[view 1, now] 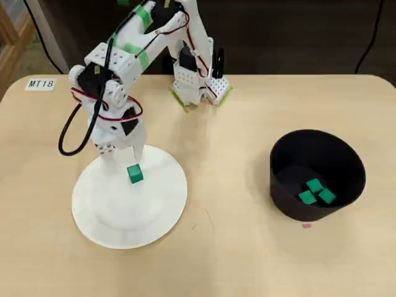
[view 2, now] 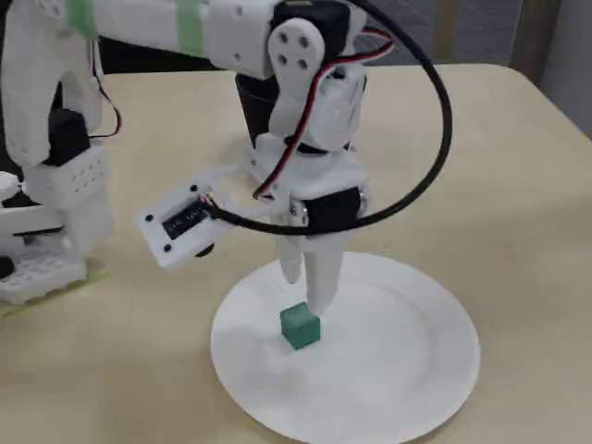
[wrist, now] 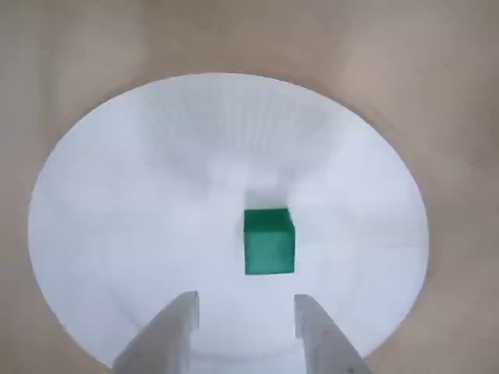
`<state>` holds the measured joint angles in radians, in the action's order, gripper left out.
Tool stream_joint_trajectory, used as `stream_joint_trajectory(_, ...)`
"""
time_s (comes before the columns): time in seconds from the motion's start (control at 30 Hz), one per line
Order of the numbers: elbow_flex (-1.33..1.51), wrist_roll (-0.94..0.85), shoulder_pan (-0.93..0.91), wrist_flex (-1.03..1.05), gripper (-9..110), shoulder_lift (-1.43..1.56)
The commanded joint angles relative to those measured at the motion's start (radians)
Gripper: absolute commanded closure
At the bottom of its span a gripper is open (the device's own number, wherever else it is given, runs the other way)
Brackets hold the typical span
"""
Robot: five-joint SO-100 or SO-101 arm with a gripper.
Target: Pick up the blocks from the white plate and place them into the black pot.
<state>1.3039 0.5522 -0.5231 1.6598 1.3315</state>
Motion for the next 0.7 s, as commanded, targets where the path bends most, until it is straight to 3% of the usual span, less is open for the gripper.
stream_joint_trajectory(0.0,0.029,-0.012,-0.014,0.003,86,0.083)
stream_joint_trajectory(0.23,0.213,-0.061,-0.018,-0.034,87,0.193)
stream_joint_trajectory(0.67,0.348,-0.21,-0.025,-0.213,74,0.221)
